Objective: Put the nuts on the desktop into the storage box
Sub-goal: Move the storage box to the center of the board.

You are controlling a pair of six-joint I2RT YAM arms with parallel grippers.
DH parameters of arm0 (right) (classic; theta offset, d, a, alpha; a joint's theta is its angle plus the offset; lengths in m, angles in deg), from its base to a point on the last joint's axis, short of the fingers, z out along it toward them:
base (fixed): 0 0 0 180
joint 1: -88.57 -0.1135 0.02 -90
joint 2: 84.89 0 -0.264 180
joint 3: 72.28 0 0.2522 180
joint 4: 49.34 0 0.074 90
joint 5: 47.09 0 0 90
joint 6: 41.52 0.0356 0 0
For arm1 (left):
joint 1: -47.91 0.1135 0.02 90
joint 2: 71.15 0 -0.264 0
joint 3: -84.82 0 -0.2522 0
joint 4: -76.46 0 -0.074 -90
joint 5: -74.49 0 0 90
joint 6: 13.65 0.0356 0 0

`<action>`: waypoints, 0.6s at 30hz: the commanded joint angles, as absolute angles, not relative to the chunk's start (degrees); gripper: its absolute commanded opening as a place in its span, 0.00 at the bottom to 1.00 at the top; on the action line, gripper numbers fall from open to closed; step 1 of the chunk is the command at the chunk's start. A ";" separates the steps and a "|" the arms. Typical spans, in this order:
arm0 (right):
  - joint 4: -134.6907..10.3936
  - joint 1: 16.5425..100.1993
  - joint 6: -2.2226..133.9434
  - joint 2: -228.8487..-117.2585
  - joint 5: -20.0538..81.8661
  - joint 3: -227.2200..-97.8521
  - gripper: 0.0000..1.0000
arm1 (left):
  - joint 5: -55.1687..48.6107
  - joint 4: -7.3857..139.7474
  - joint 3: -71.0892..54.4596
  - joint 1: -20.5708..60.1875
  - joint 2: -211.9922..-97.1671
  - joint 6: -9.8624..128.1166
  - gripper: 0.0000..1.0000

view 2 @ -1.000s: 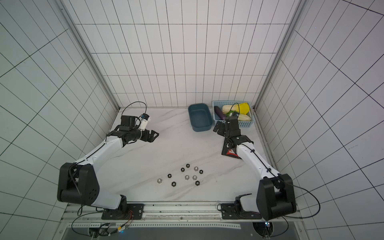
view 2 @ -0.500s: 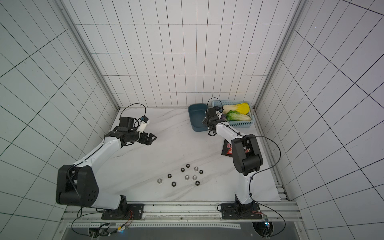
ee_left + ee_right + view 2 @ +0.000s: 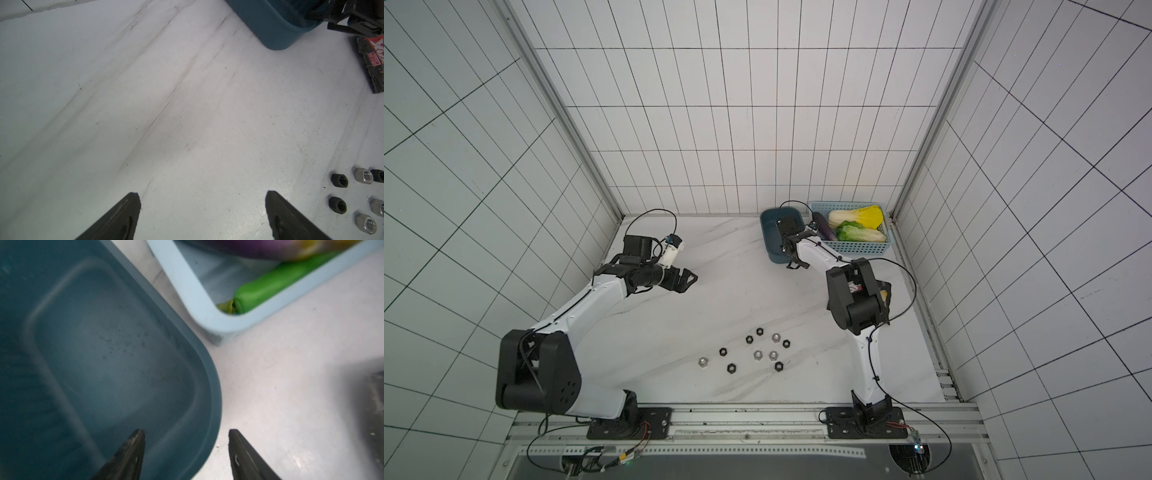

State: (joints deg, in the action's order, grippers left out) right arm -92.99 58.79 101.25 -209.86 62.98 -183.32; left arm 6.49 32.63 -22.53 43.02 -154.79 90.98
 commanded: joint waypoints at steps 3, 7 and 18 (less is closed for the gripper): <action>-93.32 58.00 100.60 -209.37 61.10 -181.20 0.53 | 6.99 33.31 -23.21 42.89 -155.09 91.42 0.98; -91.53 57.72 95.59 -205.52 59.76 -177.01 0.42 | 5.79 33.39 -23.31 42.85 -155.09 91.38 0.98; -85.08 57.73 82.32 -196.36 46.29 -165.41 0.16 | 4.61 33.54 -23.41 42.94 -154.43 91.42 0.98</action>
